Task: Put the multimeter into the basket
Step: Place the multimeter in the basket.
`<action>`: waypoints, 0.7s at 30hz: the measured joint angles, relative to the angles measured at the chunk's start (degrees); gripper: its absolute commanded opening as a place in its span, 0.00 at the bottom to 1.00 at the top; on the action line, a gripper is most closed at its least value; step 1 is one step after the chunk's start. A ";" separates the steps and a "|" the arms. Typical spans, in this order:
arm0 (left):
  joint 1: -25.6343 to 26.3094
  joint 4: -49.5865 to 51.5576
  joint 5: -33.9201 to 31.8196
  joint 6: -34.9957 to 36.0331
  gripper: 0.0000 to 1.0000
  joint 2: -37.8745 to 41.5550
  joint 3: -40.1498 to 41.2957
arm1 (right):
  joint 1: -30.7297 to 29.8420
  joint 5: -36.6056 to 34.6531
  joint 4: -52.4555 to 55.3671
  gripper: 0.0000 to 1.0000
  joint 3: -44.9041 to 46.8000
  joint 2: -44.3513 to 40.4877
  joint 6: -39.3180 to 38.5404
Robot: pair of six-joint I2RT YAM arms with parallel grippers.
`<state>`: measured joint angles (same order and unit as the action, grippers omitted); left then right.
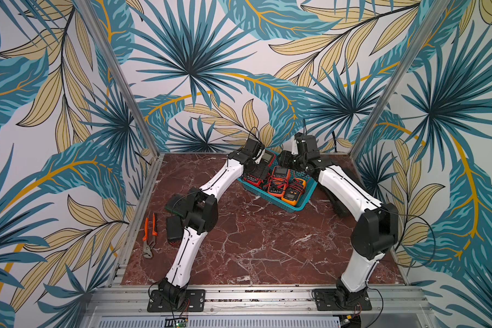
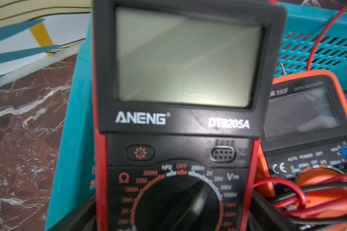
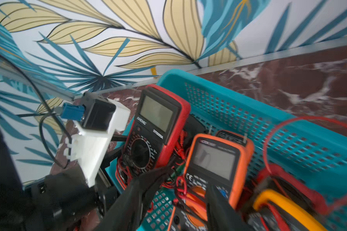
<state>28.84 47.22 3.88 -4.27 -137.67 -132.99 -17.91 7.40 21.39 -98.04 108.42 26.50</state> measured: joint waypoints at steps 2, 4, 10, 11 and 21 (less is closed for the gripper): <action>0.00 -0.02 0.02 0.02 1.00 0.00 0.00 | 0.48 3.96 -0.92 0.49 -2.49 3.96 0.76; 0.00 -0.11 0.11 0.17 1.00 0.00 0.00 | 0.85 7.74 -1.79 0.46 -4.98 7.54 1.92; 0.00 -0.28 0.26 0.46 1.00 0.00 0.00 | 1.44 17.31 -5.68 0.39 -10.23 15.65 6.49; 0.00 -0.28 0.31 0.50 1.00 0.00 0.00 | 1.42 18.62 -6.19 0.37 -11.28 16.81 7.06; -0.15 -0.26 0.68 0.87 1.00 0.00 0.04 | 1.38 19.89 -2.08 0.34 -21.46 24.41 7.74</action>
<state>28.69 46.96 4.56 -3.40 -137.67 -132.94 -16.53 27.29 19.31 -119.50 132.84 34.24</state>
